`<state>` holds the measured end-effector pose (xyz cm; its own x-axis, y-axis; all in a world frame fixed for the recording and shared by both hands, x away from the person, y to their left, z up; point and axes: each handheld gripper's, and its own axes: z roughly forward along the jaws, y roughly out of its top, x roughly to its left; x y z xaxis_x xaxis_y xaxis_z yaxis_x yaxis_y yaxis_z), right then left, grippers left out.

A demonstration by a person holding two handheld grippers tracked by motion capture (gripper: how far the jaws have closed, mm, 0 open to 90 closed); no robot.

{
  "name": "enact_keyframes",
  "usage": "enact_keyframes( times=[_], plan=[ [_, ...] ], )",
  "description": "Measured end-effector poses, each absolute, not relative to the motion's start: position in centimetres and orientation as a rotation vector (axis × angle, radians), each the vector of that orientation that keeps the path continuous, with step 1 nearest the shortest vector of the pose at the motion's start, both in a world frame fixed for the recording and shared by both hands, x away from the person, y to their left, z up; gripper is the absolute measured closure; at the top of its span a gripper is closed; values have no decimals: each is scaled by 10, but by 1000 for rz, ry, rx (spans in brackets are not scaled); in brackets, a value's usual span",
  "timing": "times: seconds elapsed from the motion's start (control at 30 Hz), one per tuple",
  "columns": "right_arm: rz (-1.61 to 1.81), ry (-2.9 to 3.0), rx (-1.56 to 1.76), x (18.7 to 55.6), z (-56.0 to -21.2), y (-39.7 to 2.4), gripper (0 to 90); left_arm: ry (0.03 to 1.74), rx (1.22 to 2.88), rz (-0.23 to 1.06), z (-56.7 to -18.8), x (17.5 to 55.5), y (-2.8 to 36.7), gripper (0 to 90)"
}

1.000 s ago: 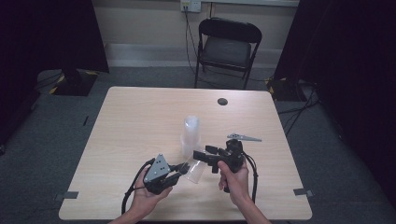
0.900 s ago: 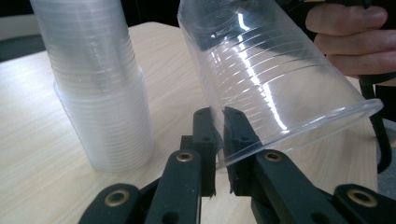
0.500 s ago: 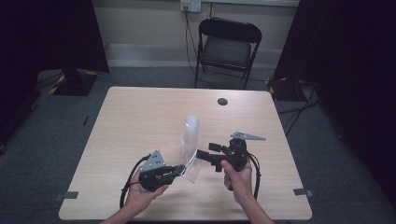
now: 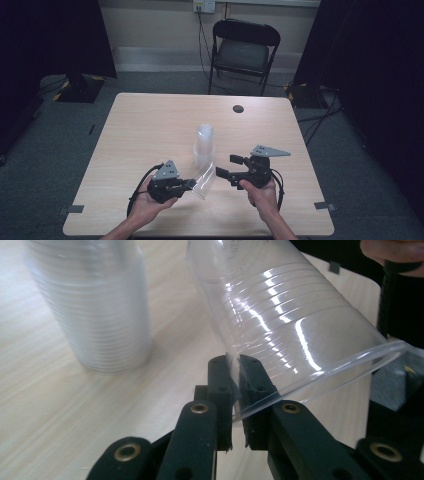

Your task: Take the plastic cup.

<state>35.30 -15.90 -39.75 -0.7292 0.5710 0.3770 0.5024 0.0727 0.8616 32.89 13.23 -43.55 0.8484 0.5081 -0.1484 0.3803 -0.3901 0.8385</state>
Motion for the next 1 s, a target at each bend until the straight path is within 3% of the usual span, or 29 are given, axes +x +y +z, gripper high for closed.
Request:
enact_keyframes(
  times=[0.27,0.4,0.57,1.0],
  plan=[
    [1726,2282,1084,345,-403,-168,167,616,2080,83,-438,329,126,849],
    [1705,2329,994,339,-405,-169,238,619,2101,39,-440,332,126,849],
    [1646,2384,898,334,-409,-164,255,612,2144,-27,-444,334,123,849],
    [1509,2571,605,324,-420,-139,187,613,2219,-120,-450,337,119,850]
  ],
)
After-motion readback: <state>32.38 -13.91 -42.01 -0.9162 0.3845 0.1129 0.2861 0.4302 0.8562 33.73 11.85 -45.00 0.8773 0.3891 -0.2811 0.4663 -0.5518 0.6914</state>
